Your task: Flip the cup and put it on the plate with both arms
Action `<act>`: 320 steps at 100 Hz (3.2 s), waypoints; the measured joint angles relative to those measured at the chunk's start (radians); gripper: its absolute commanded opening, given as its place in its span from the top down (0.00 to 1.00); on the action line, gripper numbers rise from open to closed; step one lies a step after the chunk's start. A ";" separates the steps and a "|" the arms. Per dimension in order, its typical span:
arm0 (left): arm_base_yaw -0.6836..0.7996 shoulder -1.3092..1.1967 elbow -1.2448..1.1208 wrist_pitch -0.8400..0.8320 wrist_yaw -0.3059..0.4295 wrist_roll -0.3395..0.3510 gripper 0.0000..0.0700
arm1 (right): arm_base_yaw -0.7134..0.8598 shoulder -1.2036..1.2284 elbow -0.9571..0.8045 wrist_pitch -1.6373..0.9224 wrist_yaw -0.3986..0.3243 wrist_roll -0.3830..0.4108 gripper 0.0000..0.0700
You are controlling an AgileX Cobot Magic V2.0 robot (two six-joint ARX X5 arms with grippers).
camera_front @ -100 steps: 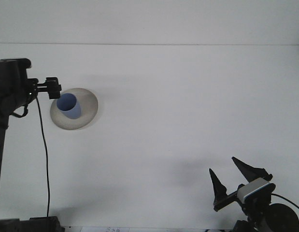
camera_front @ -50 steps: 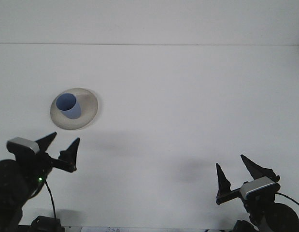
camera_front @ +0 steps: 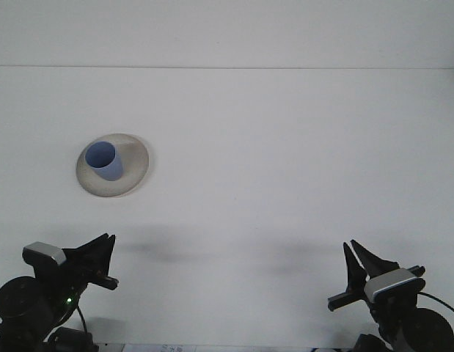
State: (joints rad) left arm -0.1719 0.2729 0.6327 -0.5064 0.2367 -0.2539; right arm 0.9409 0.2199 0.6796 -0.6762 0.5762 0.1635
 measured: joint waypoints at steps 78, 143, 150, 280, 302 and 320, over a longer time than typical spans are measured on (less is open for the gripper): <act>0.003 -0.008 0.000 0.027 0.000 0.005 0.98 | 0.000 0.000 0.000 -0.001 0.000 0.000 0.99; 0.142 -0.268 -0.600 0.507 -0.449 0.284 0.98 | 0.000 0.000 0.000 -0.002 0.000 0.000 0.99; 0.142 -0.266 -0.600 0.529 -0.449 0.290 0.98 | 0.000 0.000 0.000 -0.002 0.000 0.000 0.99; 0.142 -0.269 -0.600 0.528 -0.449 0.290 0.98 | -0.315 -0.010 -0.138 0.216 -0.151 -0.097 0.99; 0.142 -0.269 -0.600 0.528 -0.449 0.290 0.98 | -0.771 -0.096 -0.509 0.601 -0.592 -0.100 0.99; 0.142 -0.269 -0.600 0.528 -0.449 0.290 0.98 | -0.912 -0.203 -0.665 0.629 -0.688 -0.052 0.99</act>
State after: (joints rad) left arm -0.0299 0.0036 0.0330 0.0219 -0.2119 0.0364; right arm 0.0292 0.0170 0.0147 -0.0471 -0.1116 0.1116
